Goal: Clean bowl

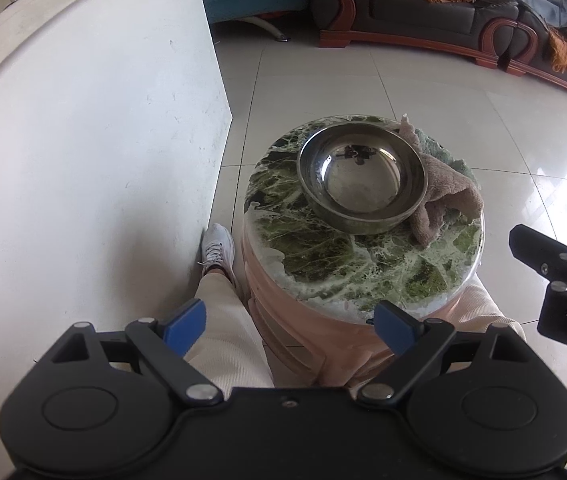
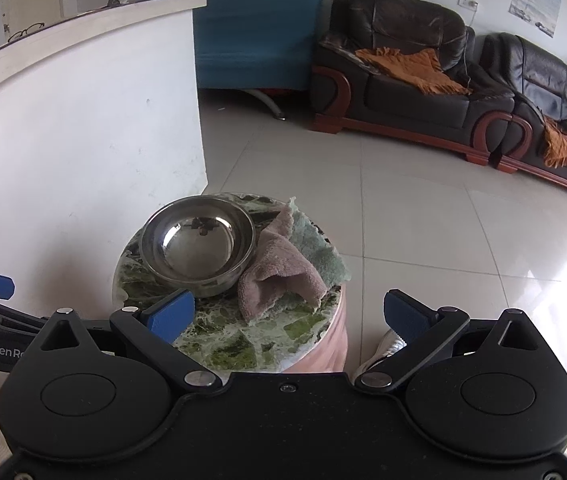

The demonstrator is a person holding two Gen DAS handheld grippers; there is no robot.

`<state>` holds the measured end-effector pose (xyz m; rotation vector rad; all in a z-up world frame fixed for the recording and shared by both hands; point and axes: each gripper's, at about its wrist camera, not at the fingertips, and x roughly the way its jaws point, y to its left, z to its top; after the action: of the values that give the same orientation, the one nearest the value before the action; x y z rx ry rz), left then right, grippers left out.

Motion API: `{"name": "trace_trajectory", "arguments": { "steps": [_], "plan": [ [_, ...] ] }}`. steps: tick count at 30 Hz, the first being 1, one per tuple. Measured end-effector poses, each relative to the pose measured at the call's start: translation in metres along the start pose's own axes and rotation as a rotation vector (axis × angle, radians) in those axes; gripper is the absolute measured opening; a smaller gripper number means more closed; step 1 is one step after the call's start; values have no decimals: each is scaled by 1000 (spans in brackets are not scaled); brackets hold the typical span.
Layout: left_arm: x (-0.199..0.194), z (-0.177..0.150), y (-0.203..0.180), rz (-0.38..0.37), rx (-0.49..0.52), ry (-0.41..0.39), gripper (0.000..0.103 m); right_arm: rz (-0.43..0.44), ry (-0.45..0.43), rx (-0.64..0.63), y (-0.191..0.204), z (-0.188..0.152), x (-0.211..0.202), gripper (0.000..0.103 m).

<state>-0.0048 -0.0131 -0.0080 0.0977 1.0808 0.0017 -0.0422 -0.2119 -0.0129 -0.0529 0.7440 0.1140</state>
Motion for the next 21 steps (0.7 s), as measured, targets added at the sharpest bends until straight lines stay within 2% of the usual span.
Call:
{"name": "trace_trajectory", "arguments": {
  "steps": [21],
  "plan": [
    [1, -4, -5, -9, 9, 13, 91, 3, 13, 21, -5, -4, 1, 103]
  ]
}}
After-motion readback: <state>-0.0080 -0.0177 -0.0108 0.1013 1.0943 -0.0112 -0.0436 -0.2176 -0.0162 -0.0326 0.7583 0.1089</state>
